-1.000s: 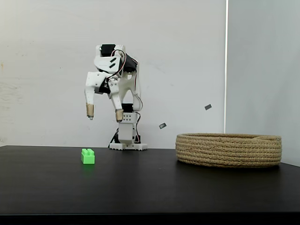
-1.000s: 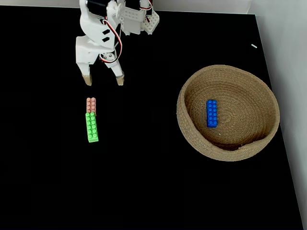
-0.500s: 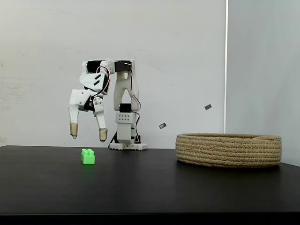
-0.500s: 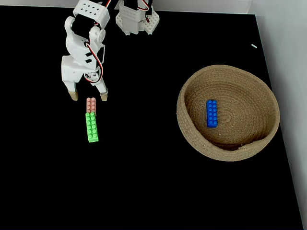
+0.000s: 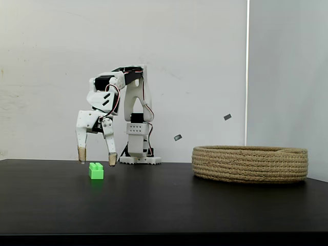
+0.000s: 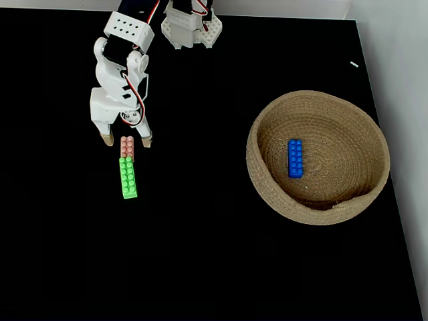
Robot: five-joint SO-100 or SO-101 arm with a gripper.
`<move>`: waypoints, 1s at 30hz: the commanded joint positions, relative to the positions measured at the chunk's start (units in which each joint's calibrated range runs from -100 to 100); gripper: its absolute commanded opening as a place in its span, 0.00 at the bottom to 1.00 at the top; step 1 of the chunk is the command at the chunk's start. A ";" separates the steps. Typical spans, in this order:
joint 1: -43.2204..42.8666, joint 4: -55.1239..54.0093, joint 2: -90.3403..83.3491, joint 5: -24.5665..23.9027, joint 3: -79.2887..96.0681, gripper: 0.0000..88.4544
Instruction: Place the lego blocks in the tray
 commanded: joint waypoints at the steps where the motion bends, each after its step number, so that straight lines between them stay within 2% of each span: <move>1: -0.81 -3.14 -0.42 -0.59 0.71 0.28; 10: -2.54 -7.72 0.87 -2.20 2.89 0.24; 14: -3.45 -10.14 0.96 -3.32 4.90 0.02; 15: -3.61 -10.14 0.87 -3.61 5.27 0.00; 21: -3.70 -9.97 -2.22 -4.15 4.90 0.00; 25: -3.70 -4.47 -7.98 -4.05 1.44 0.00; 30: -7.08 1.52 -14.77 -7.57 -4.77 0.00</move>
